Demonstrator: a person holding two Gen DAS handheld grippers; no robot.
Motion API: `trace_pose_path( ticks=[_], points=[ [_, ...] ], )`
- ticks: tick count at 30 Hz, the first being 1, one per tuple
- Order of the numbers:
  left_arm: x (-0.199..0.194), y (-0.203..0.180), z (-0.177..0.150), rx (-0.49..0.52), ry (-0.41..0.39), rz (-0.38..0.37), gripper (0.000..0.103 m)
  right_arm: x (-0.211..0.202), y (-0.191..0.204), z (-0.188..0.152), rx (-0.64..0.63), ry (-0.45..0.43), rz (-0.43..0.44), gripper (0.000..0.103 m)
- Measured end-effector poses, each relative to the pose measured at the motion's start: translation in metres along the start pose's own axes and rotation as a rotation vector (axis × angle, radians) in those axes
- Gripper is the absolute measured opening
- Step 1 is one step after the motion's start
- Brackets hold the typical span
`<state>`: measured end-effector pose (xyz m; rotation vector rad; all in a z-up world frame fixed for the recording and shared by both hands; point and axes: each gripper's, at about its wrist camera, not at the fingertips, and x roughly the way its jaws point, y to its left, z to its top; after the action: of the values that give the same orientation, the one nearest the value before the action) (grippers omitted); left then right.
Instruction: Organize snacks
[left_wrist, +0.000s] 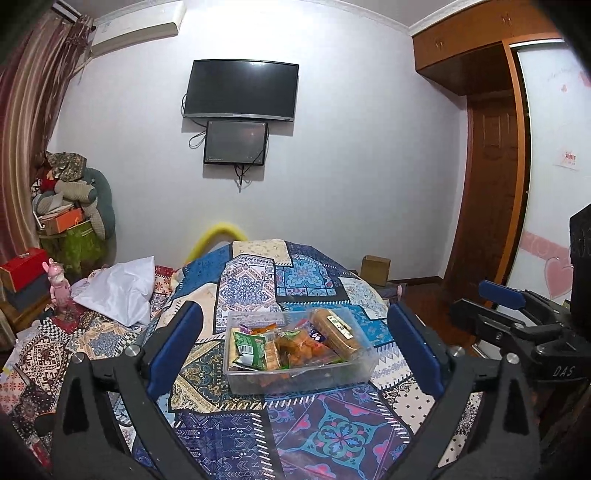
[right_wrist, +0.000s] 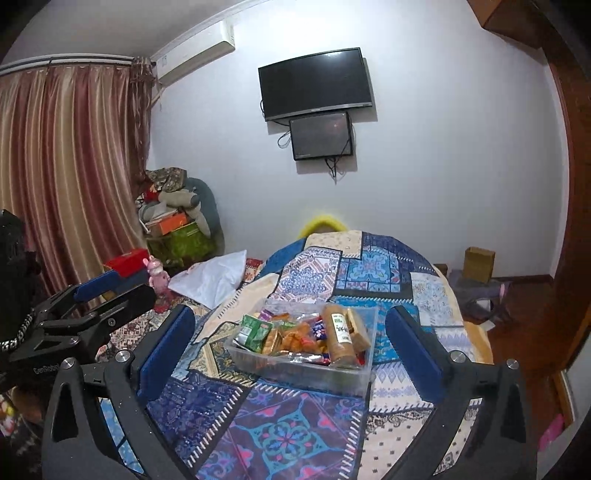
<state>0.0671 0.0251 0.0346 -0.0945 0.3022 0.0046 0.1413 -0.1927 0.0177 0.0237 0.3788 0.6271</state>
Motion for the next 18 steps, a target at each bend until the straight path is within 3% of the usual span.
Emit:
trace_pose_path(
  ticks=[18],
  points=[
    [0.0027,-0.0001,-0.0049,-0.009,0.016,-0.001,0.101,-0.0046,0.0021,-0.0055,-0.012,0.01,0.001,0.103]
  ],
)
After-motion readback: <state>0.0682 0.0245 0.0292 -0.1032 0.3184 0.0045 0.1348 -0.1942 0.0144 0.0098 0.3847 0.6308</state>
